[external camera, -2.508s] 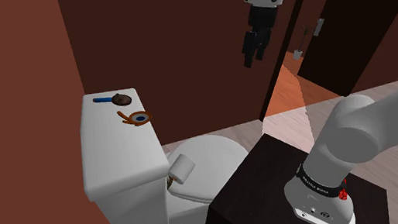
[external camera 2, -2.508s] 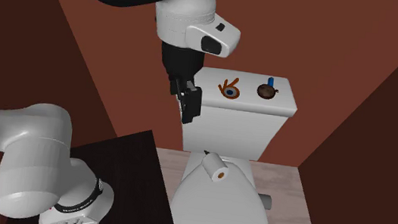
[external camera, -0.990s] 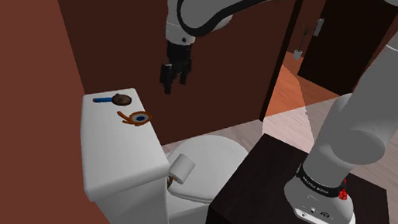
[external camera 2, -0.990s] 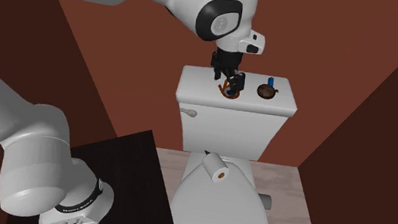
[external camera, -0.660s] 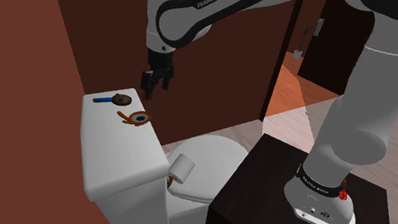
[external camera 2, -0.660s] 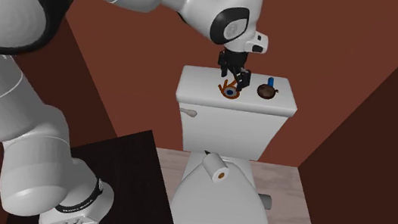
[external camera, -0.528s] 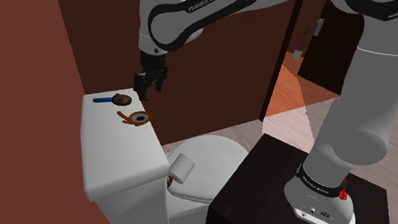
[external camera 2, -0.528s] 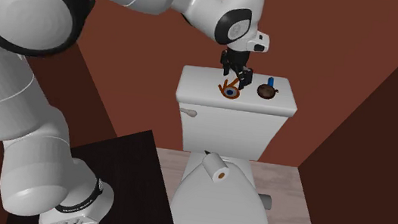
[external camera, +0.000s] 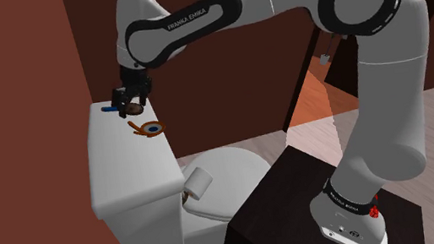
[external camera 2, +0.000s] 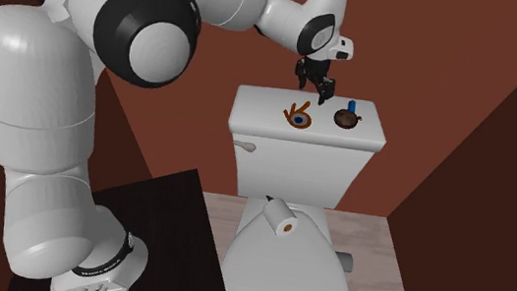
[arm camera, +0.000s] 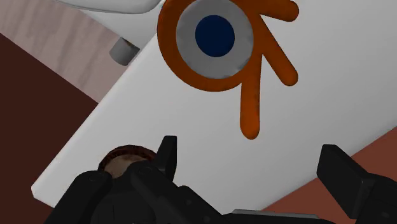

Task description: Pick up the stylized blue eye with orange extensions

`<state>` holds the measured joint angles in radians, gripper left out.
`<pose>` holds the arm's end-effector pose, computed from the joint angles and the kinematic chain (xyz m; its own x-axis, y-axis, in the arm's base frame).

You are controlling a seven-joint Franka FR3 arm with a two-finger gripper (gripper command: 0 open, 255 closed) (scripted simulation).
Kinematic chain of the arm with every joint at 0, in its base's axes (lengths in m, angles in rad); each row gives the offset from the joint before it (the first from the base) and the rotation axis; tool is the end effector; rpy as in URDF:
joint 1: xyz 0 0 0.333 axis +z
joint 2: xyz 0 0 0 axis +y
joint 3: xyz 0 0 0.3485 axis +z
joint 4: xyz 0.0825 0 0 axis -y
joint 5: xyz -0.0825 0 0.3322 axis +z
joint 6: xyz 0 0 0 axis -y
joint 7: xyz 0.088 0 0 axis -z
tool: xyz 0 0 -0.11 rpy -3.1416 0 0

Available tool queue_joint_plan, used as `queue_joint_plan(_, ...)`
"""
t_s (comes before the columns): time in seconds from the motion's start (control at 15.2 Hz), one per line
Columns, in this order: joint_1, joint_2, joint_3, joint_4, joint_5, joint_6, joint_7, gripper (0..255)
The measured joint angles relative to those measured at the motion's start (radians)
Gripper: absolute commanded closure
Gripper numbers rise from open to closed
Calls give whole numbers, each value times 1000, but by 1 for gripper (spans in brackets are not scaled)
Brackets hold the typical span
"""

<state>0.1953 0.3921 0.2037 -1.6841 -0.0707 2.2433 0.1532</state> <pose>0.6015 0.2312 0.4453 0.9523 0.2528 0.1707 0.2633 -0.9638 -0.0418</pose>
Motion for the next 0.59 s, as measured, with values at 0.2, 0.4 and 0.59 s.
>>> queue_joint_plan(0.2, 14, 56, -1, 50, -13, 13, 6, 0)
queue_joint_plan(0.4, 19, 77, -3, 39, -19, 46, 12, 0)
queue_joint_plan(0.59, 21, 94, -5, 26, -24, 76, 15, 0)
